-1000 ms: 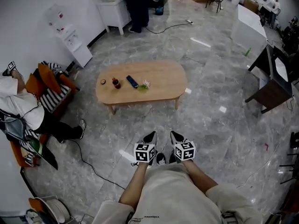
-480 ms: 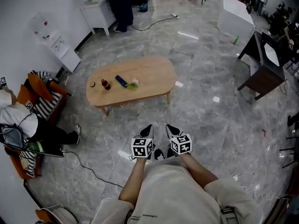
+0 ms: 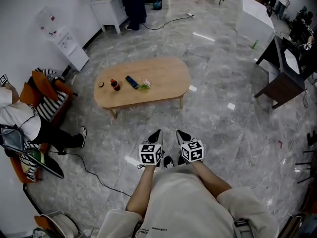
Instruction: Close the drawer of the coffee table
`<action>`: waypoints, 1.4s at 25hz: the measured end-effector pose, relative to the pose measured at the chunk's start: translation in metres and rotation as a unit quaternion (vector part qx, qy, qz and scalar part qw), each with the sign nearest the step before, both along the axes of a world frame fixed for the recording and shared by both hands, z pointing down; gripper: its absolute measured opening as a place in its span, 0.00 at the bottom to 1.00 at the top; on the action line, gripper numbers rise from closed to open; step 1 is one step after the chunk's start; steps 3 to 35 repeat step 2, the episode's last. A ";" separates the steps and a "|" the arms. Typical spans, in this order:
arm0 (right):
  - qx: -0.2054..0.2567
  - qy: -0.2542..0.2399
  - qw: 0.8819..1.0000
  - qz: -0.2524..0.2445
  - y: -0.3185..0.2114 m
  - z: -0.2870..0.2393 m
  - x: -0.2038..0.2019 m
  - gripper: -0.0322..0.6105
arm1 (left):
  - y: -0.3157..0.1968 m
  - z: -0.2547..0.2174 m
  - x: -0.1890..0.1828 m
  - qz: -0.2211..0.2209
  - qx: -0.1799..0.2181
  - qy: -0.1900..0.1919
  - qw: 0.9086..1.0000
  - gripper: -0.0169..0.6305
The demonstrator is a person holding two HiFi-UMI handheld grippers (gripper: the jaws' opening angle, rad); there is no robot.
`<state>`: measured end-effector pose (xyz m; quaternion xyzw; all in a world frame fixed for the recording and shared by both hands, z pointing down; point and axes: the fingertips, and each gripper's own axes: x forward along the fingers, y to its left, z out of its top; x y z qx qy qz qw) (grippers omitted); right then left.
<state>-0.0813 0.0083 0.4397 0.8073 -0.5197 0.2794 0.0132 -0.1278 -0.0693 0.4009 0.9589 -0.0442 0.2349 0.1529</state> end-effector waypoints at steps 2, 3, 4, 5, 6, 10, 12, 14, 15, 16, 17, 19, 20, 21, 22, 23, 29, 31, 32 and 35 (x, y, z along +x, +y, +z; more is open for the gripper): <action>-0.001 0.002 1.000 -0.003 -0.002 0.001 -0.002 0.08 | -0.004 0.000 0.000 -0.005 0.000 0.002 1.000 0.04; -0.001 0.002 1.000 -0.003 -0.002 0.001 -0.002 0.08 | -0.004 0.000 0.000 -0.005 0.000 0.002 1.000 0.04; -0.001 0.002 1.000 -0.003 -0.002 0.001 -0.002 0.08 | -0.004 0.000 0.000 -0.005 0.000 0.002 1.000 0.04; -0.001 0.002 1.000 -0.003 -0.002 0.001 -0.002 0.08 | -0.004 0.000 0.000 -0.005 0.000 0.002 1.000 0.04; -0.001 0.002 1.000 -0.003 -0.002 0.001 -0.002 0.08 | -0.004 0.000 0.000 -0.005 0.000 0.002 1.000 0.04; -0.001 0.002 1.000 -0.003 -0.002 0.001 -0.002 0.08 | -0.004 0.000 0.000 -0.005 0.000 0.002 1.000 0.04; -0.001 0.002 1.000 -0.003 -0.002 0.001 -0.002 0.08 | -0.004 0.000 0.000 -0.005 0.000 0.002 1.000 0.04; -0.001 0.002 1.000 -0.003 -0.002 0.001 -0.002 0.08 | -0.004 0.000 0.000 -0.005 0.000 0.002 1.000 0.04; -0.001 0.002 1.000 -0.003 -0.002 0.001 -0.002 0.08 | -0.004 0.000 0.000 -0.005 0.000 0.002 1.000 0.04; -0.001 0.002 1.000 -0.003 -0.002 0.001 -0.002 0.08 | -0.004 0.000 0.000 -0.005 0.000 0.002 1.000 0.04; -0.001 0.002 1.000 -0.003 -0.002 0.001 -0.002 0.08 | -0.004 0.000 0.000 -0.005 0.000 0.002 1.000 0.04; -0.001 0.002 1.000 -0.003 -0.002 0.001 -0.002 0.08 | -0.004 0.000 0.000 -0.005 0.000 0.002 1.000 0.04; -0.001 0.002 1.000 -0.003 -0.002 0.001 -0.002 0.08 | -0.004 0.000 0.000 -0.005 0.000 0.002 1.000 0.04; -0.001 0.002 1.000 -0.003 -0.002 0.001 -0.002 0.08 | -0.004 0.000 0.000 -0.005 0.000 0.002 1.000 0.04; -0.001 0.002 1.000 -0.003 -0.002 0.001 -0.002 0.08 | -0.004 0.000 0.000 -0.005 0.000 0.002 1.000 0.04; -0.001 0.002 1.000 -0.003 -0.002 0.001 -0.002 0.08 | -0.004 0.000 0.000 -0.005 0.000 0.002 1.000 0.04; -0.001 0.002 1.000 -0.003 -0.002 0.001 -0.002 0.08 | -0.004 0.000 0.000 -0.005 0.000 0.002 1.000 0.04; -0.001 0.002 1.000 -0.003 -0.002 0.001 -0.002 0.08 | -0.004 0.000 0.000 -0.005 0.000 0.002 1.000 0.04; -0.001 0.002 1.000 -0.003 -0.002 0.001 -0.002 0.08 | -0.004 0.000 0.000 -0.005 0.000 0.002 1.000 0.04; -0.001 0.002 1.000 -0.003 -0.002 0.001 -0.002 0.08 | -0.004 0.000 0.000 -0.005 0.000 0.002 1.000 0.04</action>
